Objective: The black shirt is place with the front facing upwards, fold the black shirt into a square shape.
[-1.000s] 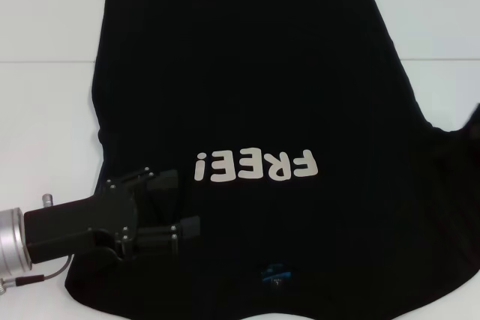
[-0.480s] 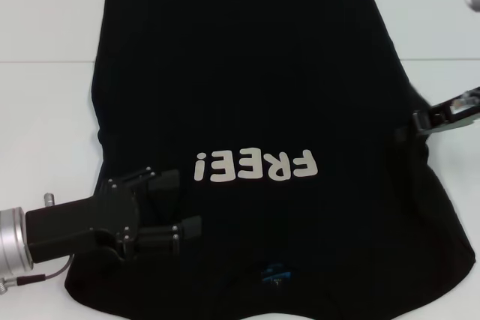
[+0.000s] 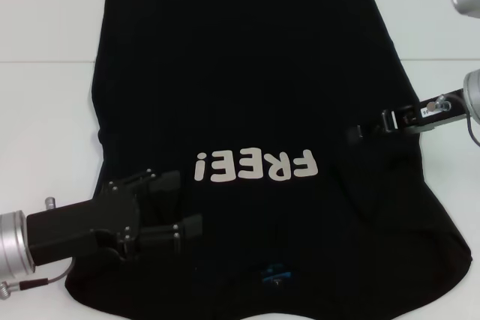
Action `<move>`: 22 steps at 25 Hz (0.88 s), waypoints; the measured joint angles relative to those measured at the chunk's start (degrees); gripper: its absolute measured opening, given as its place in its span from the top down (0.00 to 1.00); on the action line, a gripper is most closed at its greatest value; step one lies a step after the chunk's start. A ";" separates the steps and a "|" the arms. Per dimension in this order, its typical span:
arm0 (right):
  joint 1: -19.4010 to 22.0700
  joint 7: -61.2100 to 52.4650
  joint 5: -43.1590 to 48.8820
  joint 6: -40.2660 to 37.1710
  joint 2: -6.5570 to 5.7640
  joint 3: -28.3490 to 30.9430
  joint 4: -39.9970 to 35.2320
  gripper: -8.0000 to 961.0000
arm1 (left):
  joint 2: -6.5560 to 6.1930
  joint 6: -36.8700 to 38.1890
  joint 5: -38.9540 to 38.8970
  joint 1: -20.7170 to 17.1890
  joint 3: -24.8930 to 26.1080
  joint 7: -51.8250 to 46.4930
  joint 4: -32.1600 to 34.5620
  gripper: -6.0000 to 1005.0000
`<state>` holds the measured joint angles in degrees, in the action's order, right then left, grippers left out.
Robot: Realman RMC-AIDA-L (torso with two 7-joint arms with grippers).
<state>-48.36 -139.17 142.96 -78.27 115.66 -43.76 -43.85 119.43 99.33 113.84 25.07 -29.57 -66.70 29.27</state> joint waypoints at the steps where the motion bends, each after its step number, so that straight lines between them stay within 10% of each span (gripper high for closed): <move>1: 0.65 1.43 -2.77 -0.13 -0.47 0.70 1.27 0.73 | -0.03 -0.01 -0.08 0.01 0.31 -0.84 -0.34 0.07; 9: 8.82 28.21 -22.84 -5.06 -3.48 4.54 9.56 0.52 | -3.23 0.56 -0.02 1.15 2.34 -21.78 -0.92 0.07; 17: 15.64 63.11 -27.28 -6.42 2.80 4.54 9.91 0.22 | -7.71 -0.48 8.78 0.35 2.18 -51.15 8.95 0.07; 22: 14.71 73.24 -27.21 -2.90 4.18 3.66 14.40 0.16 | -8.35 1.58 19.73 1.56 1.65 -67.83 19.10 0.07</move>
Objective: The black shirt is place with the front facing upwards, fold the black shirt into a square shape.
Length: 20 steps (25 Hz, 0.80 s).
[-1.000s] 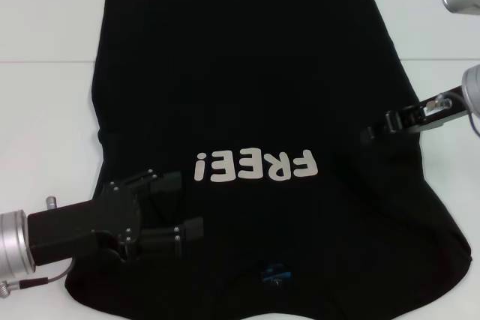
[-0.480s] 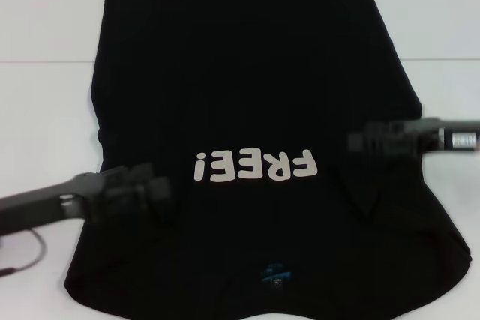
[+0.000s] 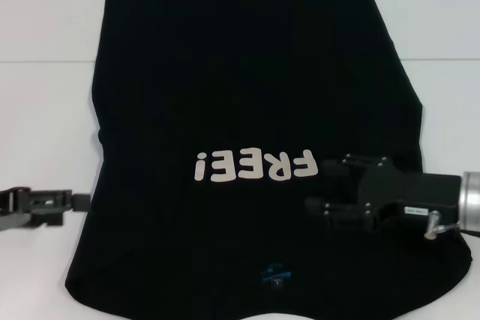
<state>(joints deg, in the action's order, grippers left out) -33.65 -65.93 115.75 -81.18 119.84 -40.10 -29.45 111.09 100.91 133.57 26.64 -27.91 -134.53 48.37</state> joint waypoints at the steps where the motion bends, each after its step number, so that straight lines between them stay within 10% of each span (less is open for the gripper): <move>1: -0.40 0.82 -0.02 0.62 -0.08 0.00 0.87 0.16 | -0.09 0.53 2.32 0.51 0.00 -2.29 1.13 0.07; 20: -2.25 1.95 -0.92 3.18 -0.57 1.04 2.17 0.16 | 2.25 -1.58 15.05 4.23 -10.45 -2.70 3.14 0.07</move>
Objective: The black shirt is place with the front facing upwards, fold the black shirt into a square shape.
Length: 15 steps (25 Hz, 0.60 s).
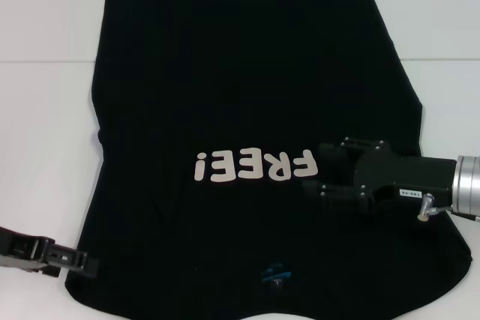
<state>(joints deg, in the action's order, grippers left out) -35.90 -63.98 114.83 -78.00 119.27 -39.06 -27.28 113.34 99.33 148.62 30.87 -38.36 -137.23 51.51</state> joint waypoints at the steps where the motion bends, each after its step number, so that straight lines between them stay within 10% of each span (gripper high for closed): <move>1: -0.01 0.00 -0.04 0.06 -0.08 0.16 -0.01 0.16 | 0.08 -0.07 0.07 -0.04 -0.29 0.23 0.02 0.07; 15: -0.85 0.08 -0.14 0.37 -0.67 0.48 0.16 0.16 | -0.05 -3.69 3.00 0.18 0.50 -1.99 -2.65 0.07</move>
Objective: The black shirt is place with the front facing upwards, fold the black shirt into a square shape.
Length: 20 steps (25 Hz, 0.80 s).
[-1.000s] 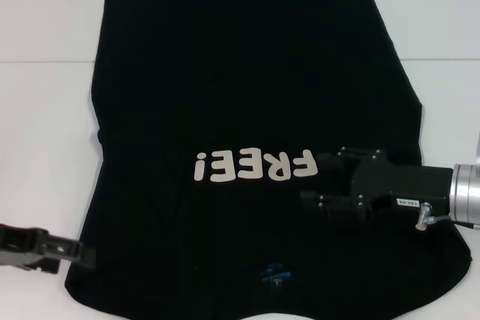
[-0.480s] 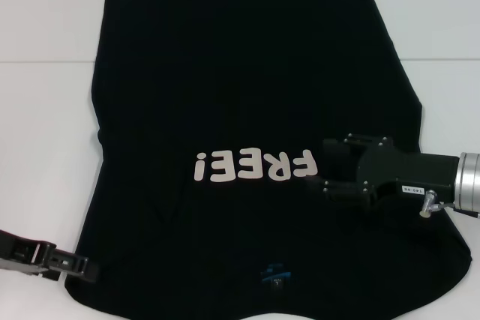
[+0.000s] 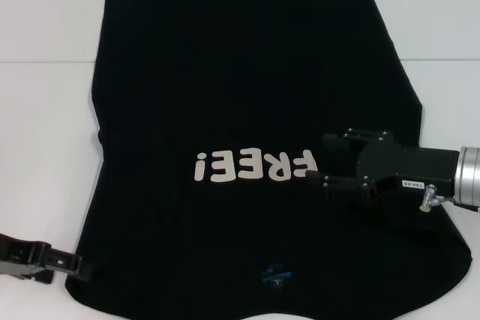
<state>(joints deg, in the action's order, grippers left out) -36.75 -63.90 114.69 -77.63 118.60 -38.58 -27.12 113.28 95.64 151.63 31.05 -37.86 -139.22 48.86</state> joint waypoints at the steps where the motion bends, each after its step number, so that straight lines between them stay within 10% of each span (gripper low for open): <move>1: -0.04 0.00 0.00 0.02 -0.01 0.00 0.00 0.16 | -0.20 -0.09 -0.15 0.12 0.16 -0.01 -0.74 0.07; 20: -0.34 0.01 0.04 0.57 0.02 -0.21 0.14 0.16 | 0.70 0.10 -0.97 1.33 0.37 0.01 -3.91 0.13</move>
<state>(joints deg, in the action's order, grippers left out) -37.09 -63.89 114.73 -77.06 118.62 -38.79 -26.98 113.99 95.74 150.66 32.38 -37.49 -139.21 44.95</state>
